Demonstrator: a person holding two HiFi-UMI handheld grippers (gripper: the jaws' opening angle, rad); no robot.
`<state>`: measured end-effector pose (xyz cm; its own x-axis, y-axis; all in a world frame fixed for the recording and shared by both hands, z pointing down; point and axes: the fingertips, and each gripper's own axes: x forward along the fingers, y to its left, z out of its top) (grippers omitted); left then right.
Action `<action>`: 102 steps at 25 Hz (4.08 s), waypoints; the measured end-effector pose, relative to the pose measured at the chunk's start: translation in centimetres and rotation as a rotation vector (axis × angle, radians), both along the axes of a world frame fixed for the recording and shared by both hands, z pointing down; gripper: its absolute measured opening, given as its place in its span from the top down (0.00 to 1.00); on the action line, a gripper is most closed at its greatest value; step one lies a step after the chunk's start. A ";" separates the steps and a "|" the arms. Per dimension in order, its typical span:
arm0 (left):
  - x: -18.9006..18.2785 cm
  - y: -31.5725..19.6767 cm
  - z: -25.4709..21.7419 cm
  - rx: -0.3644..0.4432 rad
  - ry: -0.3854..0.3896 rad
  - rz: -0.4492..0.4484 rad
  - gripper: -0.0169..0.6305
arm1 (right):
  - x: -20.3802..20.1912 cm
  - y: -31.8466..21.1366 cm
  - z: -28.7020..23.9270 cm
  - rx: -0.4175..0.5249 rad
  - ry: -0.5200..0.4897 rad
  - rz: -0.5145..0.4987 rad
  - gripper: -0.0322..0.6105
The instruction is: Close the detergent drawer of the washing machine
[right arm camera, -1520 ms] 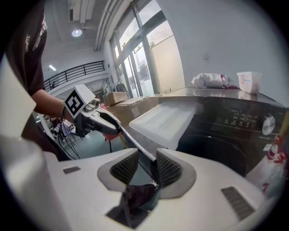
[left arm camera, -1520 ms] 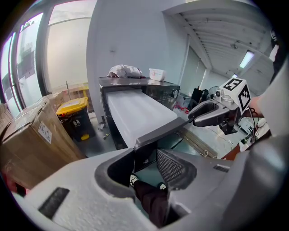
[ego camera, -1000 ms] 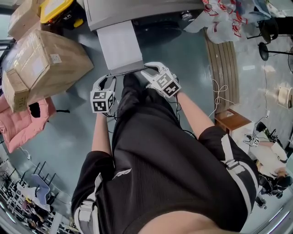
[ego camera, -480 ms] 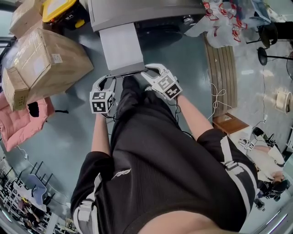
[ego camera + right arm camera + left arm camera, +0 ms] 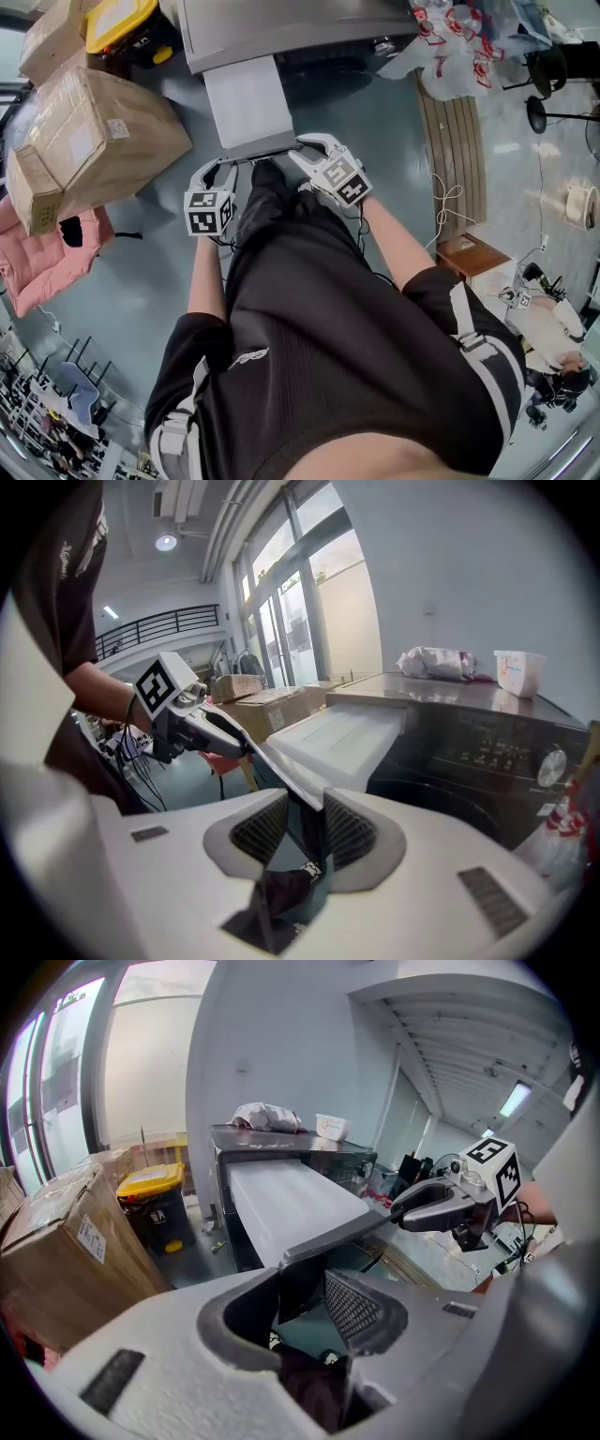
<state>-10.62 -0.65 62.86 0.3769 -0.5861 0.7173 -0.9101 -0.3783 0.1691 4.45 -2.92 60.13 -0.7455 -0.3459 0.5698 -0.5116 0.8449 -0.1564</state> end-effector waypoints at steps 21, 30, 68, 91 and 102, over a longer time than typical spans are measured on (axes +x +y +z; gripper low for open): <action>-0.8 -4.0 -1.0 0.007 -0.002 -0.002 0.73 | -0.8 -4.1 -0.7 -0.013 0.013 0.026 0.75; -1.0 -4.8 -0.7 0.009 -0.006 0.000 0.73 | -1.0 -4.8 -0.4 -0.017 0.010 0.027 0.75; -1.5 -7.9 -0.5 0.002 0.002 0.019 0.73 | -1.6 -7.9 -0.1 -0.015 0.042 0.055 0.74; -2.0 -10.5 -0.4 -0.001 0.011 -0.024 0.73 | -2.0 -10.5 0.2 -0.037 0.059 0.050 0.74; -2.4 -12.2 -0.6 0.008 0.008 -0.037 0.73 | -2.5 -12.3 -0.1 -0.031 0.057 0.051 0.74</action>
